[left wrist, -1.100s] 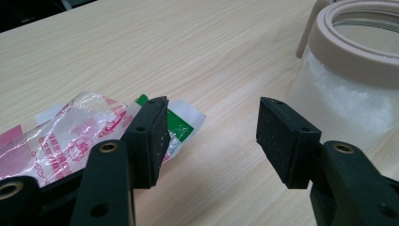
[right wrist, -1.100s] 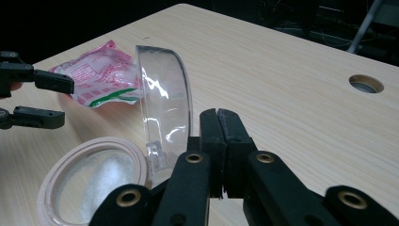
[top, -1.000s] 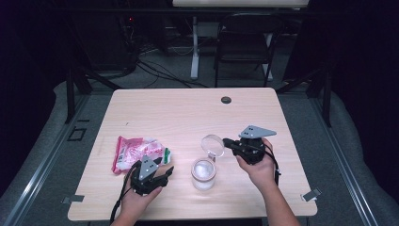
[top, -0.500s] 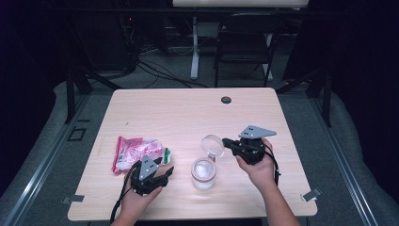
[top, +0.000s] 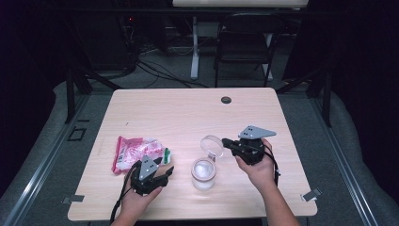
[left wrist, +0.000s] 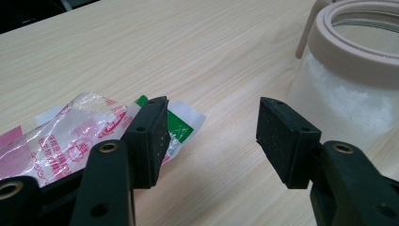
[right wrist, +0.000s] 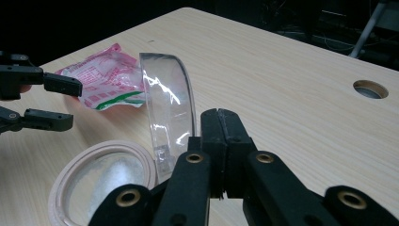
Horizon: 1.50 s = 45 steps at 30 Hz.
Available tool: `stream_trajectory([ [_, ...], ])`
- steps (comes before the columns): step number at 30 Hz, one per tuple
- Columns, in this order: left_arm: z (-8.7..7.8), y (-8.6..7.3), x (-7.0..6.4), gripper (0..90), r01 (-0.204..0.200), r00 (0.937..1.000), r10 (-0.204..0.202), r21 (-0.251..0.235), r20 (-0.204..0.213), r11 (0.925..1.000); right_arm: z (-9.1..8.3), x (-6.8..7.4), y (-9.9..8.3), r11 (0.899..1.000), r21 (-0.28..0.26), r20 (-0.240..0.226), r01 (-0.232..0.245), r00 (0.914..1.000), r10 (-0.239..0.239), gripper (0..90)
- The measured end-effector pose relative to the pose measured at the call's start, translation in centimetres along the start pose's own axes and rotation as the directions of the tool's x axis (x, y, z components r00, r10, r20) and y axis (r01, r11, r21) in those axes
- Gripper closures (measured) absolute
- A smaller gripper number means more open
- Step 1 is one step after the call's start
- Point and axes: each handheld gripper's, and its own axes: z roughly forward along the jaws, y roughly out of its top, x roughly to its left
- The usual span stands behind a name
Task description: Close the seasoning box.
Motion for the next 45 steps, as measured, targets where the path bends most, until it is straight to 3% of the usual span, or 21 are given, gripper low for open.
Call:
stream_trajectory([
  [31,0.1,0.2,0.1,43.9,0.000,1.0000,0.000,-0.011,0.000,0.9999,-0.3,1.0,0.1,1.000,-0.014,-0.008,0.018,0.9998,-0.018,89.7],
  [38,0.2,0.4,0.4,43.9,0.020,0.9998,-0.020,-0.021,0.000,0.9996,-0.1,2.0,0.1,0.999,-0.004,-0.030,0.054,0.9981,-0.054,88.9],
  [45,0.4,0.6,0.4,43.9,0.004,1.0000,-0.004,-0.019,0.003,0.9998,0.8,3.4,-0.4,0.995,0.040,-0.048,0.096,0.9944,-0.094,88.7],
])
